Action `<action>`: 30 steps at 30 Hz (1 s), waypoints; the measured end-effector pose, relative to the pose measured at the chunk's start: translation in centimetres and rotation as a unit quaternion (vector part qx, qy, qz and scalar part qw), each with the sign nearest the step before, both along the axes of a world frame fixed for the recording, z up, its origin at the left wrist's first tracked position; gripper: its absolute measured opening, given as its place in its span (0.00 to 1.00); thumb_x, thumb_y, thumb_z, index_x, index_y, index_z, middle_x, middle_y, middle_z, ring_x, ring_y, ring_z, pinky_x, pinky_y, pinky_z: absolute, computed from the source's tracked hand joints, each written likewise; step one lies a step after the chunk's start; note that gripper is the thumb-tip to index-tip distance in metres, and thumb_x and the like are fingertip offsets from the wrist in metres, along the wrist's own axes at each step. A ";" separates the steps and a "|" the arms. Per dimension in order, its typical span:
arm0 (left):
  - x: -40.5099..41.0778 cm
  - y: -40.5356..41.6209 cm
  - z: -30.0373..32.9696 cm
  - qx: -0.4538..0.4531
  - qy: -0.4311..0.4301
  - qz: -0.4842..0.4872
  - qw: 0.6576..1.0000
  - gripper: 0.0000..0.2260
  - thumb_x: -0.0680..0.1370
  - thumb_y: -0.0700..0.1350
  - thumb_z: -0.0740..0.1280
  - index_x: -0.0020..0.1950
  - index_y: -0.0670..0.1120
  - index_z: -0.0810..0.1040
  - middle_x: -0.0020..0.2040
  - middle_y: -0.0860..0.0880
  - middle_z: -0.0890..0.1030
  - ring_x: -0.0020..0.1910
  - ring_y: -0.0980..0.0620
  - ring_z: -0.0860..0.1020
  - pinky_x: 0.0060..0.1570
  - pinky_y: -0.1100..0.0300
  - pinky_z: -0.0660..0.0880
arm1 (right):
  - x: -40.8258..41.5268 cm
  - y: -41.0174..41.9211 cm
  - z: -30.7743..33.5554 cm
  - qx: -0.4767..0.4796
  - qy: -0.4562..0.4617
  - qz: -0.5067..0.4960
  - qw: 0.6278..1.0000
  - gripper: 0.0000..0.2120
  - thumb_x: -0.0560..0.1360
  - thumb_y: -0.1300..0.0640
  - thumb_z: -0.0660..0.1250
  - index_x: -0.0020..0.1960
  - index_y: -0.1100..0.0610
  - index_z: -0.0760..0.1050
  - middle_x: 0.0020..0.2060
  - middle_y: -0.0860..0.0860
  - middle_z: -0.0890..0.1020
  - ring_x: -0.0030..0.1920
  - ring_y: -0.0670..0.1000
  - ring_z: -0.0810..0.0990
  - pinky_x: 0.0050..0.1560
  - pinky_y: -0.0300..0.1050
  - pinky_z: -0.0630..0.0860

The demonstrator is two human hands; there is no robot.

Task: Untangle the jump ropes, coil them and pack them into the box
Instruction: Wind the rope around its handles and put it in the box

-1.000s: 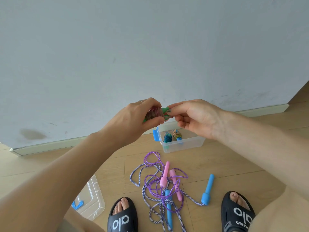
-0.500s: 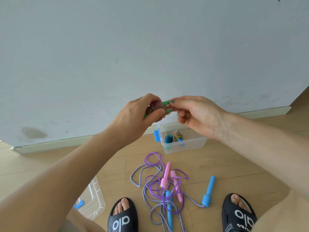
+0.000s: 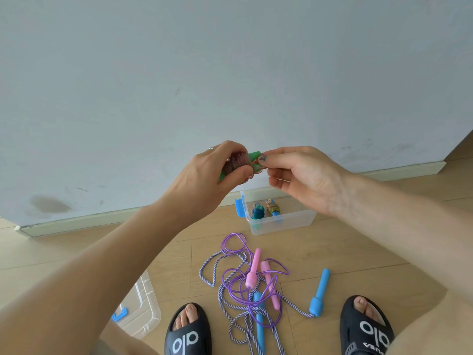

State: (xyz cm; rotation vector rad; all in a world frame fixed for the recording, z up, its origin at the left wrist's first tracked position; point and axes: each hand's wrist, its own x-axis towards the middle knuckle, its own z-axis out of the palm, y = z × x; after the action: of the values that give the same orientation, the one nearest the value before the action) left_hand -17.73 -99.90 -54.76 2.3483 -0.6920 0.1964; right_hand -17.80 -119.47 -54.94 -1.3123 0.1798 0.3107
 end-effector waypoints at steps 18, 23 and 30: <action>0.2 0.4 -0.2 0.040 0.009 -0.007 0.999 0.10 0.79 0.52 0.65 0.59 0.52 0.74 0.46 0.59 0.80 0.44 0.58 0.78 0.45 0.61 0.74 | 0.1 -2.0 1.1 -0.141 -0.104 0.078 0.981 0.08 0.72 0.65 0.73 0.50 0.58 0.78 0.45 0.60 0.84 0.42 0.51 0.78 0.45 0.44 0.76; 0.2 0.1 -0.6 0.067 -0.031 0.008 0.997 0.11 0.79 0.55 0.65 0.59 0.52 0.74 0.47 0.57 0.78 0.43 0.55 0.74 0.42 0.62 0.72 | -0.3 -1.3 0.7 -0.324 -0.244 0.064 0.912 0.05 0.71 0.61 0.75 0.44 0.54 0.79 0.42 0.51 0.85 0.37 0.46 0.78 0.45 0.45 0.75; 0.2 0.1 -0.3 0.006 0.024 0.002 1.000 0.06 0.80 0.49 0.67 0.56 0.50 0.76 0.42 0.59 0.82 0.40 0.61 0.80 0.44 0.59 0.78 | -0.8 -1.3 0.5 -0.413 -0.342 0.072 0.841 0.04 0.74 0.58 0.71 0.46 0.49 0.80 0.42 0.42 0.83 0.35 0.50 0.78 0.39 0.41 0.73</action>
State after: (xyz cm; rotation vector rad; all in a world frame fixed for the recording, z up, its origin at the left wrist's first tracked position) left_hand -17.49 -99.80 -55.04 2.3575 -0.6668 0.1368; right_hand -18.56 -120.73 -54.42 -2.2202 -0.4526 -0.1629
